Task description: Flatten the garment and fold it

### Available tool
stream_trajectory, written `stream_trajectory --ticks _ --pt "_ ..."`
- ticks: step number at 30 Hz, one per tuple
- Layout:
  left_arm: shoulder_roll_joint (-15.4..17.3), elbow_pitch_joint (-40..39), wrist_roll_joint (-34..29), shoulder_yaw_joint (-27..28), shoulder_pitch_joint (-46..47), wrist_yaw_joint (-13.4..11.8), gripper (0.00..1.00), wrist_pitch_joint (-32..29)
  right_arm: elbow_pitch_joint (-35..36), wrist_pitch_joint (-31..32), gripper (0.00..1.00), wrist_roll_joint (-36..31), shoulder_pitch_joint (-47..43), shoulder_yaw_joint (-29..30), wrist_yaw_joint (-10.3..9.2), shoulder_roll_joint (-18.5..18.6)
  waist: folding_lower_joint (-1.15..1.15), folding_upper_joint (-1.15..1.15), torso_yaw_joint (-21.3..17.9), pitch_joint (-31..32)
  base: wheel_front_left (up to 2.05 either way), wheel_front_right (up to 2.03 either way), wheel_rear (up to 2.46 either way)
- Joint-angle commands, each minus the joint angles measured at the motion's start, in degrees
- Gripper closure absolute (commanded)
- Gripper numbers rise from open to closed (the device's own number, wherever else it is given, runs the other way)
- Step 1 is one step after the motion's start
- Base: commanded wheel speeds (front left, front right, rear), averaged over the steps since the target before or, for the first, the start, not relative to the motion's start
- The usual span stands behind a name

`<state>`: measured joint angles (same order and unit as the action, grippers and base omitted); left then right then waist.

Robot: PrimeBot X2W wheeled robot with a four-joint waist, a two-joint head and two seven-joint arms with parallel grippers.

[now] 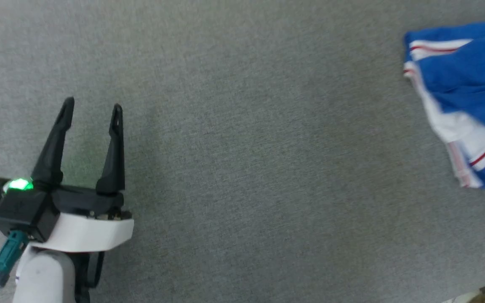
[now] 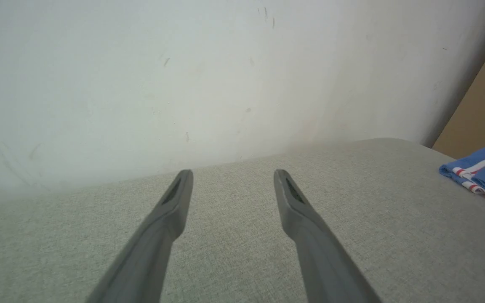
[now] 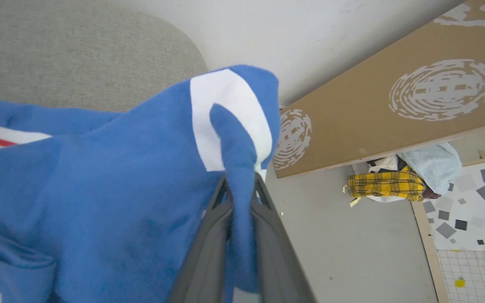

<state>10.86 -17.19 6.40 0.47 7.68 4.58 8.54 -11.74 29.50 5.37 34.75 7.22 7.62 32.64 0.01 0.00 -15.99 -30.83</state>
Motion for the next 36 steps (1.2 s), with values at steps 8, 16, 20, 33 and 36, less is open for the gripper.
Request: stream_trajectory --ticks 8,16,20,33,36 --pt "1.62 -2.24 -1.25 -0.48 3.56 0.31 0.0 -0.71 -5.5 -3.28 1.0 -4.36 3.32 7.07 -0.13 0.52 -0.01 0.0 2.36 -8.36 0.0 0.0 0.0" --pt "1.85 -2.71 -2.52 -0.92 4.94 -0.57 0.0 2.26 -10.94 -6.54 0.95 -6.91 3.91 11.72 -0.13 -2.01 -0.01 0.0 3.77 -9.9 0.0 0.0 0.0" --pt "1.2 -2.66 -0.69 -0.77 5.12 -0.49 0.0 3.83 -12.81 -7.8 0.54 -8.17 4.16 12.75 -0.13 -2.63 -0.01 0.0 4.41 -9.76 0.0 0.0 0.0" --pt "-3.19 0.21 4.42 1.62 3.26 -1.45 0.0 6.38 -16.9 -15.53 0.0 -6.92 3.66 15.62 -0.13 -3.44 -0.01 0.0 6.27 -1.11 0.0 0.0 0.0" --pt "-4.04 -0.63 4.23 1.96 2.63 -0.81 0.0 6.42 -14.94 -17.57 0.0 -4.76 1.04 15.58 -0.13 -5.66 -0.01 0.0 7.1 2.06 0.0 0.0 0.0"
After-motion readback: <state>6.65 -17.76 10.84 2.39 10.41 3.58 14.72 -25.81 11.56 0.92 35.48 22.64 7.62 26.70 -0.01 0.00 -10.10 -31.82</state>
